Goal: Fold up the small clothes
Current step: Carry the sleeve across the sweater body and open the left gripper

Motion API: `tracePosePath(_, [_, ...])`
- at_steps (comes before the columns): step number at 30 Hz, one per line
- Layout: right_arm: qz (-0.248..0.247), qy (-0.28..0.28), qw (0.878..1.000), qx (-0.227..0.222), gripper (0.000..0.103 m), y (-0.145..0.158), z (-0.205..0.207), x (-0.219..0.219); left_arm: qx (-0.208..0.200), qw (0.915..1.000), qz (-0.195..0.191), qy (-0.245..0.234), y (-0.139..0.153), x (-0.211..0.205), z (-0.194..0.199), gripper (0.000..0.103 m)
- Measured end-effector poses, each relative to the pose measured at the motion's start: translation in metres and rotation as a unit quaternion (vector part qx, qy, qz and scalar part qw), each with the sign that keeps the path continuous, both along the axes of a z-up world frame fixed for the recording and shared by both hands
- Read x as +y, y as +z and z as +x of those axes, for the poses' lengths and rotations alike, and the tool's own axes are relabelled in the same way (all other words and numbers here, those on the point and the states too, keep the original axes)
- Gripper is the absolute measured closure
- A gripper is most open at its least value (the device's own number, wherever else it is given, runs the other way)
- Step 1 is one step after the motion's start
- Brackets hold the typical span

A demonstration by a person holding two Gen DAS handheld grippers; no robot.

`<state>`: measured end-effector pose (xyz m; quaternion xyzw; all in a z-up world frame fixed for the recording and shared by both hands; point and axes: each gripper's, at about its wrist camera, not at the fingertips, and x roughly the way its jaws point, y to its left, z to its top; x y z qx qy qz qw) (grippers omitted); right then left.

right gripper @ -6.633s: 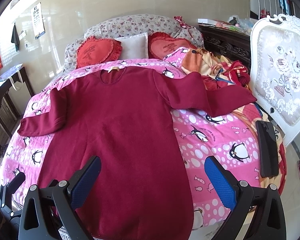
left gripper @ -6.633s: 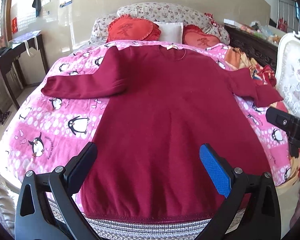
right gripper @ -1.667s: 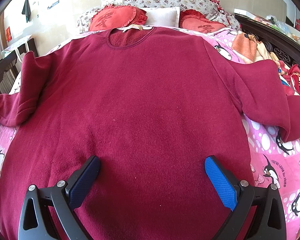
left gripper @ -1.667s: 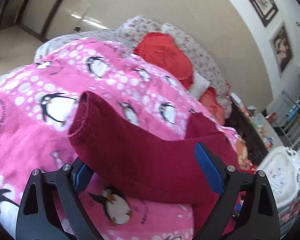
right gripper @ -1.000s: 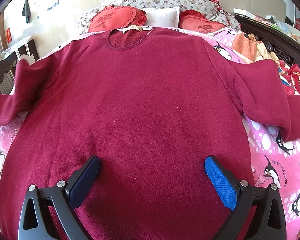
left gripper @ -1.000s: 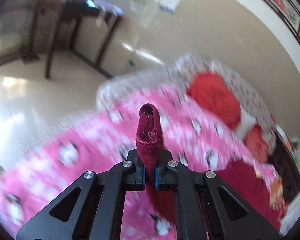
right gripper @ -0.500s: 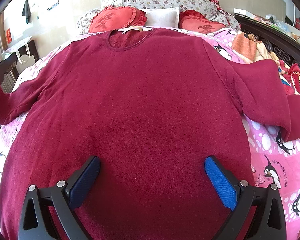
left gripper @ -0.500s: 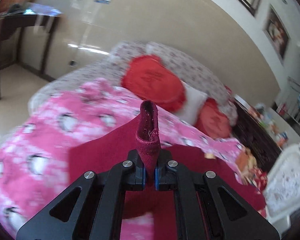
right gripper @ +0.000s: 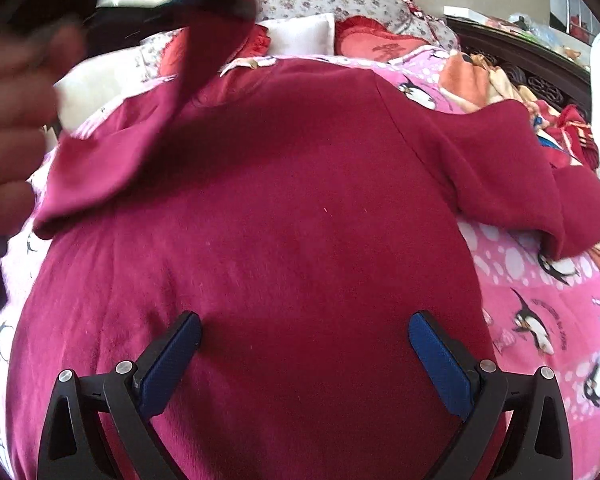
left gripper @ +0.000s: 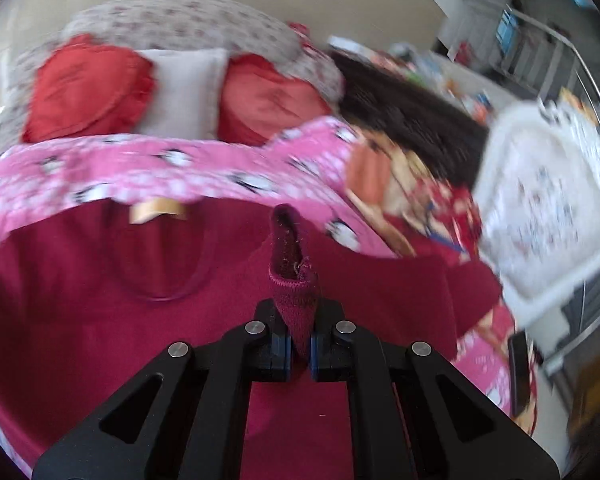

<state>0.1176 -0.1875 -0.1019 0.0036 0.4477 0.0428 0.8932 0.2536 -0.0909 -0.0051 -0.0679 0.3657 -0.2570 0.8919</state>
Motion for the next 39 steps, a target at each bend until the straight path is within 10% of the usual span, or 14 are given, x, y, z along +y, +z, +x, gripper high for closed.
tracePosePath(7, [0.024, 0.002, 1.0, -0.008, 0.0, -0.001, -0.005, -0.006, 0.068, 0.9936, 0.027, -0.085, -0.036, -0.036, 0.007, 0.095])
tracePosePath(12, [0.022, 0.003, 1.0, -0.008, 0.0, -0.001, -0.005, -0.005, 0.096, 0.9878, 0.025, -0.121, -0.04, -0.037, -0.003, 0.055])
tracePosePath(15, [0.025, 0.003, 1.0, -0.009, 0.0, 0.0, -0.006, -0.006, 0.084, 0.9889, 0.013, -0.122, -0.033, -0.02, -0.019, 0.052])
tracePosePath(21, [0.072, 0.008, 0.997, -0.032, 0.004, 0.029, -0.008, -0.026, 0.02, 0.9994, 0.008, 0.025, -0.03, 0.1, -0.064, 0.052])
tracePosePath(26, [0.043, 0.092, 0.988, -0.118, 0.007, 0.08, 0.02, -0.028, 0.01, 0.9835, -0.039, 0.176, -0.045, 0.202, -0.08, 0.052])
tracePosePath(30, [0.058, 0.166, 0.981, -0.081, 0.05, 0.083, 0.083, -0.007, 0.011, 0.9802, -0.081, 0.18, -0.04, 0.209, -0.062, 0.052])
tracePosePath(35, [-0.014, 0.143, 0.989, 0.014, 0.056, 0.028, 0.129, -0.009, 0.022, 0.9825, -0.028, 0.183, -0.044, 0.188, -0.019, 0.052])
tracePosePath(39, [0.032, 0.141, 0.989, -0.018, 0.058, 0.012, 0.108, -0.039, 0.109, 0.9646, 0.03, 0.238, -0.092, 0.206, 0.017, 0.052])
